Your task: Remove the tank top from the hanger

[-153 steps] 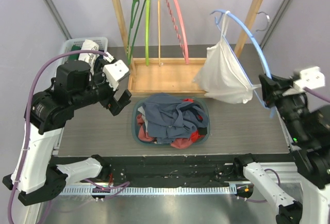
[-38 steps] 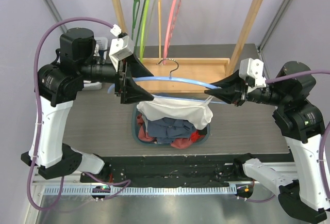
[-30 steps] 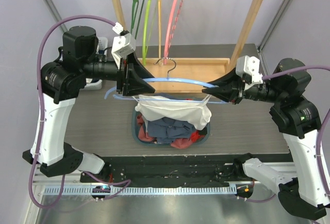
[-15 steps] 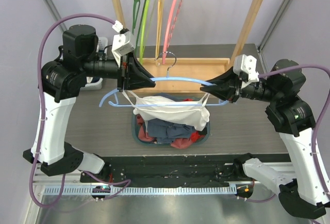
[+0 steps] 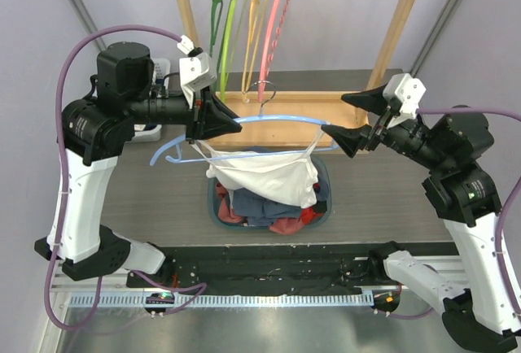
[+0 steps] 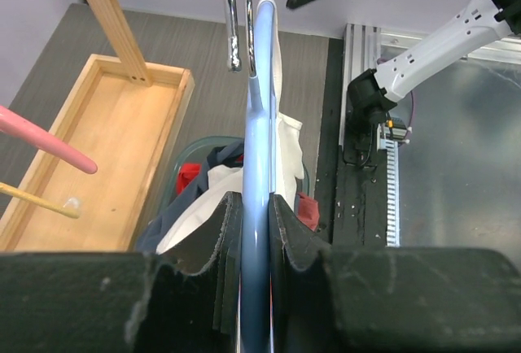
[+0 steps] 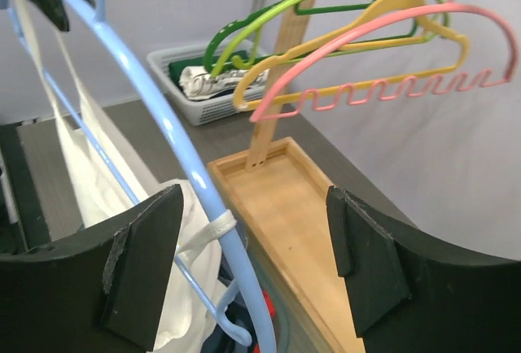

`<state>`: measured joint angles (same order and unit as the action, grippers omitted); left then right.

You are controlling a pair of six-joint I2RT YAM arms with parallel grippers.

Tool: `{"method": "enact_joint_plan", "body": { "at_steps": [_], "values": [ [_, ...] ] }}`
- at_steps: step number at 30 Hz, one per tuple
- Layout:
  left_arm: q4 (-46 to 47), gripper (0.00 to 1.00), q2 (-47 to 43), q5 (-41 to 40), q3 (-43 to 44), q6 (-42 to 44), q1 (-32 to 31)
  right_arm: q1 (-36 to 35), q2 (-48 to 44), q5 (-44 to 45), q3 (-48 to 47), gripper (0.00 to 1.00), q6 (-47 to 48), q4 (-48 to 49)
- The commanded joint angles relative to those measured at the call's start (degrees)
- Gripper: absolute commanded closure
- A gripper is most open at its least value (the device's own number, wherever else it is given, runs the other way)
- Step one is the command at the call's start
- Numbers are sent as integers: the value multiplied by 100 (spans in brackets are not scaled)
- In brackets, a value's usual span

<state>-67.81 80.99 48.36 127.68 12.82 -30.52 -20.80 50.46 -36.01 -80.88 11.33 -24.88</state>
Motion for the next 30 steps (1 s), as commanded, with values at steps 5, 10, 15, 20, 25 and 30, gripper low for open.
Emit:
{"method": "enact_joint_plan", "body": {
  "at_steps": [5, 10, 15, 20, 25, 30],
  "values": [
    [172, 91, -189, -186, 143, 168, -6, -21, -466, 1062, 28, 39, -1289, 352],
    [189, 91, -136, -239, 178, 142, -6, -21, -852, 297, 1124, 67, -2581, 1037],
    [154, 91, -171, -353, 170, 194, -6, -21, -1082, 68, 1584, 62, -2794, 1319],
    [119, 91, -180, -362, 152, 221, 3, -21, -872, 129, 1611, 51, -2987, 1521],
    [102, 91, -215, -362, 126, 230, 3, -21, -730, 191, 1742, 52, -3313, 2021],
    [110, 90, -198, -336, 152, 230, 3, -30, -607, 314, 1892, 57, -3550, 2260]
  ]
}}
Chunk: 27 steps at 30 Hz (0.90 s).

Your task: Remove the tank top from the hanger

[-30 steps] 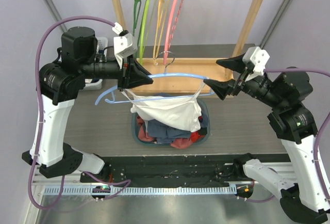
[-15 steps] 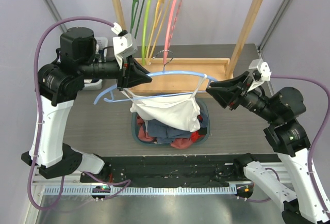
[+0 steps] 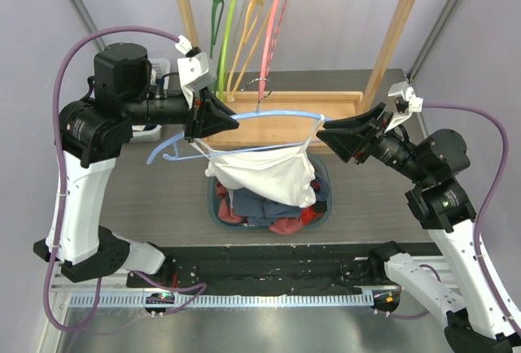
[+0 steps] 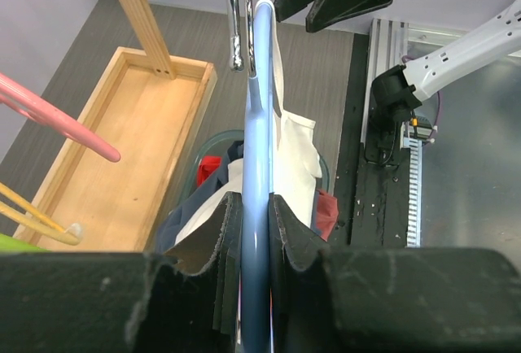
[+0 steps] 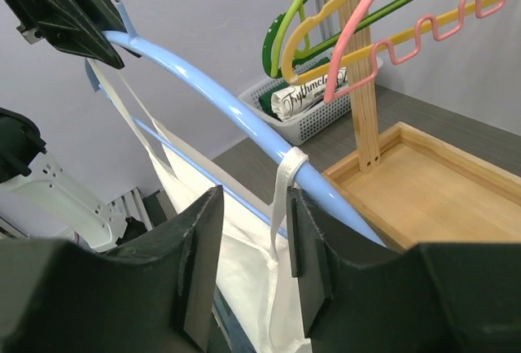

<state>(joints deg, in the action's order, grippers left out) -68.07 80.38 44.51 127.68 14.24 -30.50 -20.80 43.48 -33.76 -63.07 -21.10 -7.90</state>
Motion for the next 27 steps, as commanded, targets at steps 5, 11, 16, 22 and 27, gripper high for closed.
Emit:
{"method": "enact_joint_plan", "body": {
  "at_steps": [5, 11, 16, 22, 27],
  "values": [
    [145, 90, -110, 101, 178, 79, -8, -47, 187, 194, 67, 61, -324, 570],
    [154, 90, -101, 110, 196, 61, 0, -109, 371, 194, 49, 71, -509, 764],
    [154, 90, -101, 110, 179, 53, 0, -266, 442, 238, 93, 78, -667, 1053],
    [154, 89, -93, 110, 152, 61, 0, -399, 380, 449, 76, 90, -544, 879],
    [119, 89, -110, 93, 126, 88, 0, -416, 275, 616, 75, 99, -403, 667]
  ]
}}
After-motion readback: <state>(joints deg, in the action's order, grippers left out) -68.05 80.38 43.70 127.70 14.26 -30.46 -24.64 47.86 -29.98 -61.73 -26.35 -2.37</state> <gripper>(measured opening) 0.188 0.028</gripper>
